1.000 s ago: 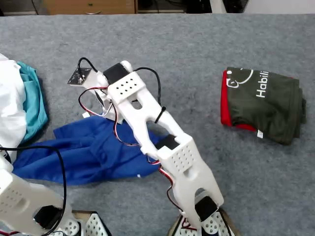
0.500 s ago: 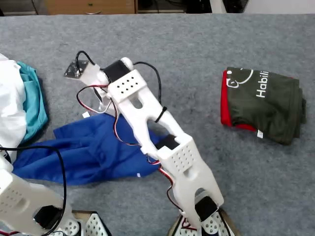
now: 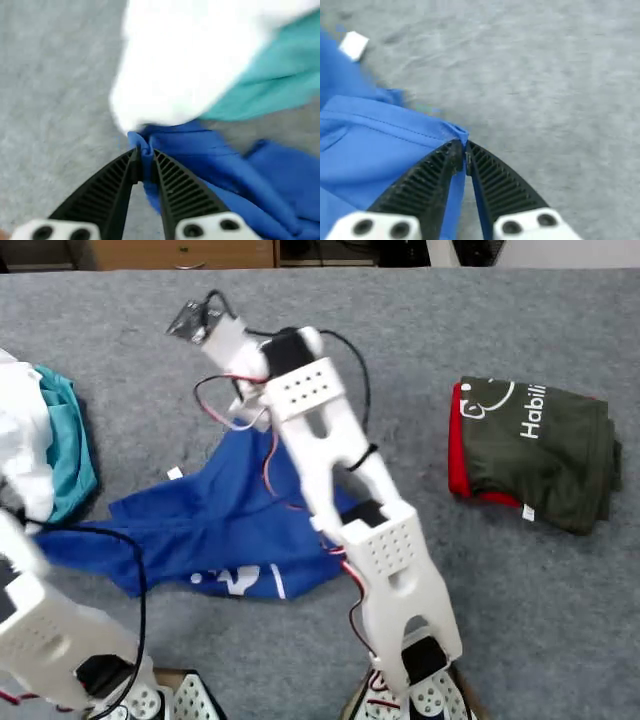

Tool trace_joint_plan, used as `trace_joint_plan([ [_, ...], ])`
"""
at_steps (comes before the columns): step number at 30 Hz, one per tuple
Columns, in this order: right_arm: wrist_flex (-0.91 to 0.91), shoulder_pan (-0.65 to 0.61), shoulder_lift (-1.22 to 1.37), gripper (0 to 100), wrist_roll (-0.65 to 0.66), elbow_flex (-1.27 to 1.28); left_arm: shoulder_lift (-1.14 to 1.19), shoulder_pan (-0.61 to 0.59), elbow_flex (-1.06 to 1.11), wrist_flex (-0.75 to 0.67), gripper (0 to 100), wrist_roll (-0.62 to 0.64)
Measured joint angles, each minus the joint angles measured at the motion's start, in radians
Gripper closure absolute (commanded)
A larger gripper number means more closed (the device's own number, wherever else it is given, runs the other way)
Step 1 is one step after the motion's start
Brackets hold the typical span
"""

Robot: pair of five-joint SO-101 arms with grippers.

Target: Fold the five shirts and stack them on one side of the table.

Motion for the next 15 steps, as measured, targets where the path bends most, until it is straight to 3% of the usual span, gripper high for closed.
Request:
trace_joint_plan([
  [7,-0.166,0.172,0.101,99.6,0.003,-0.002,0.000,0.284,-0.091,-0.012,98,0.124],
  [15,-0.348,0.319,0.304,97.1,-0.020,-0.002,0.000,0.427,-0.014,-0.341,98,0.350],
])
